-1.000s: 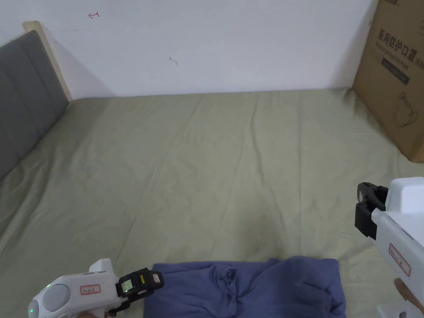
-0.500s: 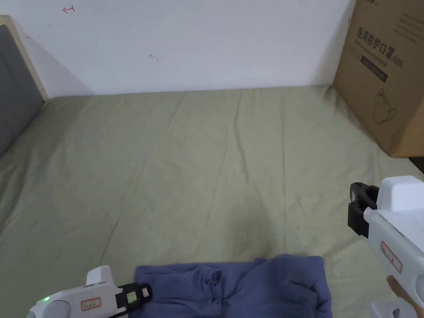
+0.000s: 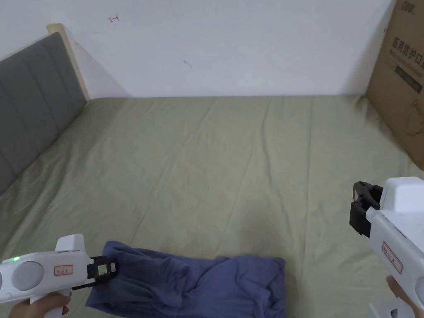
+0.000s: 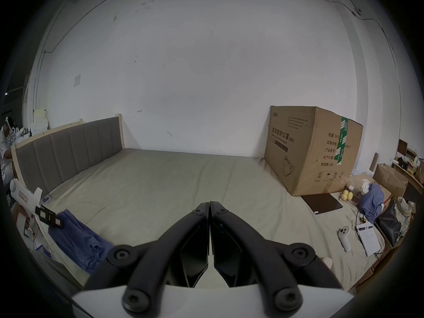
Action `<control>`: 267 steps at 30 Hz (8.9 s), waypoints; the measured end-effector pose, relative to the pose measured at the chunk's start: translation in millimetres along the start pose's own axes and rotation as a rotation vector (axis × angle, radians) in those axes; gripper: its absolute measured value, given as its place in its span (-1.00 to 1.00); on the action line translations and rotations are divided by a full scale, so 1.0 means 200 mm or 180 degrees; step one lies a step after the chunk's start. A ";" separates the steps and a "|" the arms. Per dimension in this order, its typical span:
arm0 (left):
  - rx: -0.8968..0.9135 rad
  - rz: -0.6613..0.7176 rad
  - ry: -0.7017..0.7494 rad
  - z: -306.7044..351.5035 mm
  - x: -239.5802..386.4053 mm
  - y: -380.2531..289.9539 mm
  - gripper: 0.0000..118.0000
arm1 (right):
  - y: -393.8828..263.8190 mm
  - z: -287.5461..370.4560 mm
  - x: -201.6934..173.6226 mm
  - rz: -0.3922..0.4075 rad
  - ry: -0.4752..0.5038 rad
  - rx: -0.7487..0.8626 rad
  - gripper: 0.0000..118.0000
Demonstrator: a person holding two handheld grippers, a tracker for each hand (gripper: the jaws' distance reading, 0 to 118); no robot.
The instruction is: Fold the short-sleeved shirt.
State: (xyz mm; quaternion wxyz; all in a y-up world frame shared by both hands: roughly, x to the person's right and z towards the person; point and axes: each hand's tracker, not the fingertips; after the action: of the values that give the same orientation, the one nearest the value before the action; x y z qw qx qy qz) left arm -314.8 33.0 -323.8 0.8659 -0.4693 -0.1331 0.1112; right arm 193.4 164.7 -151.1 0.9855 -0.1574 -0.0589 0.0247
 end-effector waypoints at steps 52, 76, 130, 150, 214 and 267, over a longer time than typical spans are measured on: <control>0.0755 -0.1226 -0.0070 -0.25 1.30 -0.33 -0.46 | -0.11 0.17 0.26 -0.0240 -0.0266 -0.0045 -1.00; 0.0003 -0.1729 -0.0284 -0.76 1.54 -0.82 -1.00 | -0.20 0.14 0.43 -0.0203 -0.0418 -0.0235 -1.00; 0.2657 -0.1061 0.0347 0.47 0.76 0.06 -1.00 | -0.14 -0.10 -0.32 -0.0105 0.0456 0.0248 -1.00; 0.1372 -0.0679 -0.0161 0.08 0.66 -0.12 -0.76 | -1.01 -0.60 -0.72 0.0431 0.0572 -0.1236 -1.00; -0.0039 0.0230 0.1218 -0.01 -0.80 0.52 0.77 | -0.35 -0.55 -0.34 -0.0143 0.0485 -0.0536 -1.00; 0.3090 -0.1409 0.0226 0.63 1.22 0.12 -1.00 | 0.38 0.25 -0.07 0.0050 -0.0303 0.0933 -1.00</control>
State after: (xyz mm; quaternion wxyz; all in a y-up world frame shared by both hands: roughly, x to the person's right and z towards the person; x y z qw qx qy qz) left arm -130.2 222.0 -248.3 0.9901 0.0210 -0.1328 -0.0413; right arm 171.8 250.5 -128.4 0.9938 -0.0109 -0.1000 0.0482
